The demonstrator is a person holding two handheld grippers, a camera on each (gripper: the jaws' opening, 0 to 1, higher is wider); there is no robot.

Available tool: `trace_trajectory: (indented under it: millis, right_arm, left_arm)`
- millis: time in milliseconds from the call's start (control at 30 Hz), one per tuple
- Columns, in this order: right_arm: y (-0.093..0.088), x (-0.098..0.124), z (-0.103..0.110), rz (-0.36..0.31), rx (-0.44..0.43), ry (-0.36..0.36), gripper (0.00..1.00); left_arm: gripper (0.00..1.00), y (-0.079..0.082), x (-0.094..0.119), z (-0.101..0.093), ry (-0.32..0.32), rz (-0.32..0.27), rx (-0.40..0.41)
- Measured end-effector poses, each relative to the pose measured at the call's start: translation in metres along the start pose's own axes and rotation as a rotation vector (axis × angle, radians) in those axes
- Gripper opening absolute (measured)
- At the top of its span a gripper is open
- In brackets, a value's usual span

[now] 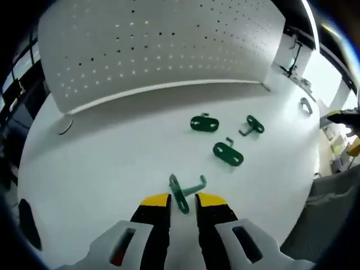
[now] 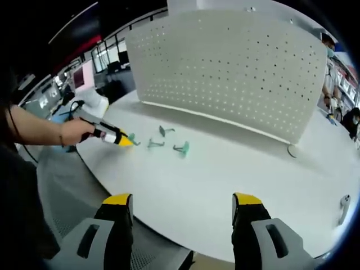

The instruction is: Insert the hook assembly into the mounting plate slot until the hook locks in place.

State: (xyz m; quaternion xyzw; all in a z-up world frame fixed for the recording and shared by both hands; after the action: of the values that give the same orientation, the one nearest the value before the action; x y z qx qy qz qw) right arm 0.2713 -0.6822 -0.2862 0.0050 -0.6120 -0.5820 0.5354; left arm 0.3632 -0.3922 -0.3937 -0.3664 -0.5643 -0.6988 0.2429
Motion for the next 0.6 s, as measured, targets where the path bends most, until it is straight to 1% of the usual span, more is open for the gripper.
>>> trace_trajectory:
  millis: [100, 300, 400, 600]
  right_arm:
    - [0.0004, -0.0008, 0.0, 0.001, 0.001, 0.002, 0.72]
    - [0.001, -0.0025, -0.0004, -0.004, 0.005, 0.006, 0.72]
    - [0.0012, -0.0025, -0.0006, -0.003, 0.008, 0.006, 0.71]
    - [0.0005, -0.0003, -0.0029, -0.003, 0.01, -0.001, 0.71]
  left_arm:
    - [0.17, 0.0006, -0.0007, -0.0012, -0.02, 0.002, 0.006]
    - [0.1, -0.0017, 0.0, 0.0001, -0.021, 0.014, -0.009]
    - [0.09, -0.0026, 0.0003, 0.001, -0.017, 0.014, -0.026]
    - [0.06, -0.0036, 0.0006, 0.0019, -0.021, 0.019, -0.03]
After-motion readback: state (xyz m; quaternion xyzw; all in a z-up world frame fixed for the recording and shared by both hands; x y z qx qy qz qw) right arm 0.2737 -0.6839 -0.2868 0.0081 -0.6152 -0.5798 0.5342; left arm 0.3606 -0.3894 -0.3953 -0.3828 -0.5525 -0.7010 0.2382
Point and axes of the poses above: the point that each gripper's makers call its tool centre point, and the gripper's own axes: x roughly backward along the fingers, z roughly to its left, y roughly out of its top, the point moved 4 cm from there along x, roughly backward along the fingers, and after that the axes turned 15 degrees about y, right-handed, at the moved point
